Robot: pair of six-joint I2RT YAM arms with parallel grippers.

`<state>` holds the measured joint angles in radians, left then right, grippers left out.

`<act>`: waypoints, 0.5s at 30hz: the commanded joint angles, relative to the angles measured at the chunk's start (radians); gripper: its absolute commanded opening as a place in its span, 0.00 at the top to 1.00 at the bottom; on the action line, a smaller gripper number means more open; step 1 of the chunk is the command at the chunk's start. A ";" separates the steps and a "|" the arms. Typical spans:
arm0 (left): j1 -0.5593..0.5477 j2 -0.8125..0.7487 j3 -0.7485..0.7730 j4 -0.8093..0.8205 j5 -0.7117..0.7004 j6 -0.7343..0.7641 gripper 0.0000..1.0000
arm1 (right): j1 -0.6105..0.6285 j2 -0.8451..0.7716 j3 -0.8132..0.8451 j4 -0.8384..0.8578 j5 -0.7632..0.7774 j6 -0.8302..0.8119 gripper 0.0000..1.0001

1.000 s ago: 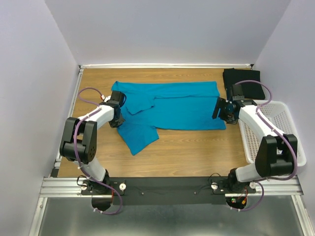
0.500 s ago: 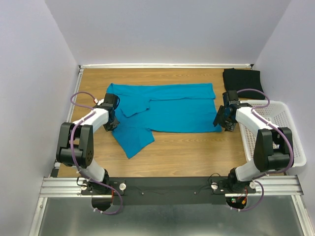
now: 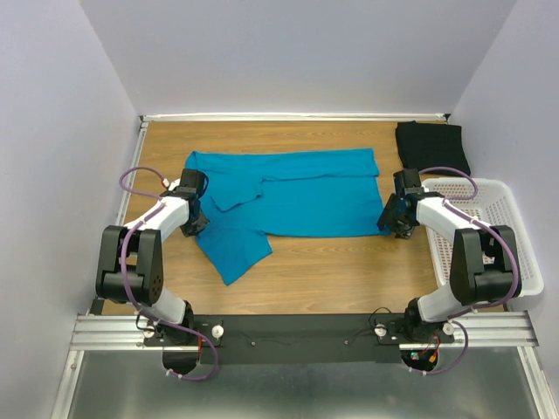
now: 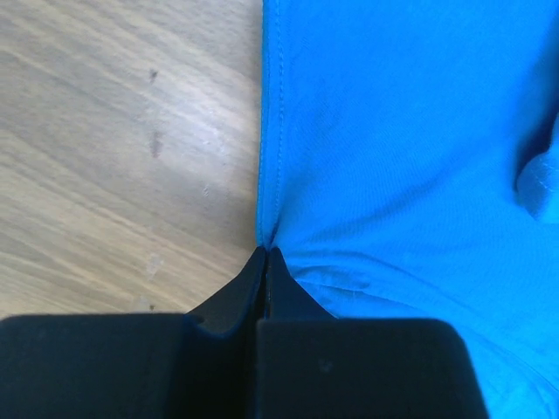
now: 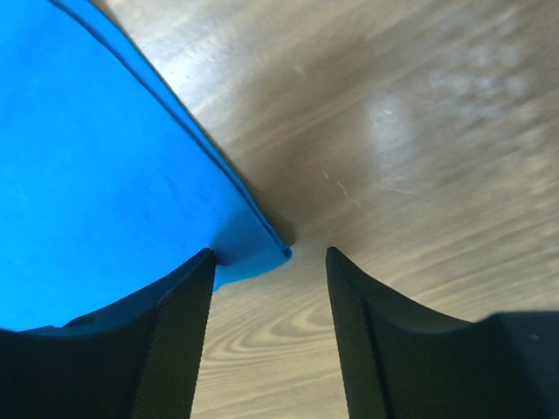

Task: Fold and stack the t-shirts
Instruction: Fold the tshirt

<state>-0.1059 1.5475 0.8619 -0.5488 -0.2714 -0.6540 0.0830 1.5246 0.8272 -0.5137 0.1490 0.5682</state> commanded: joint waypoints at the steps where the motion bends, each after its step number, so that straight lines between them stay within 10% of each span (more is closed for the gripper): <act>1: 0.011 -0.044 -0.021 -0.023 0.003 0.008 0.98 | -0.003 0.005 -0.011 0.063 -0.014 0.029 0.39; 15: 0.015 -0.053 -0.044 -0.014 0.012 0.021 0.98 | 0.014 0.042 -0.063 0.115 -0.035 0.029 0.55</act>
<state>-0.0982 1.5223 0.8280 -0.5533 -0.2684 -0.6453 0.0868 1.5352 0.8101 -0.4149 0.1295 0.5766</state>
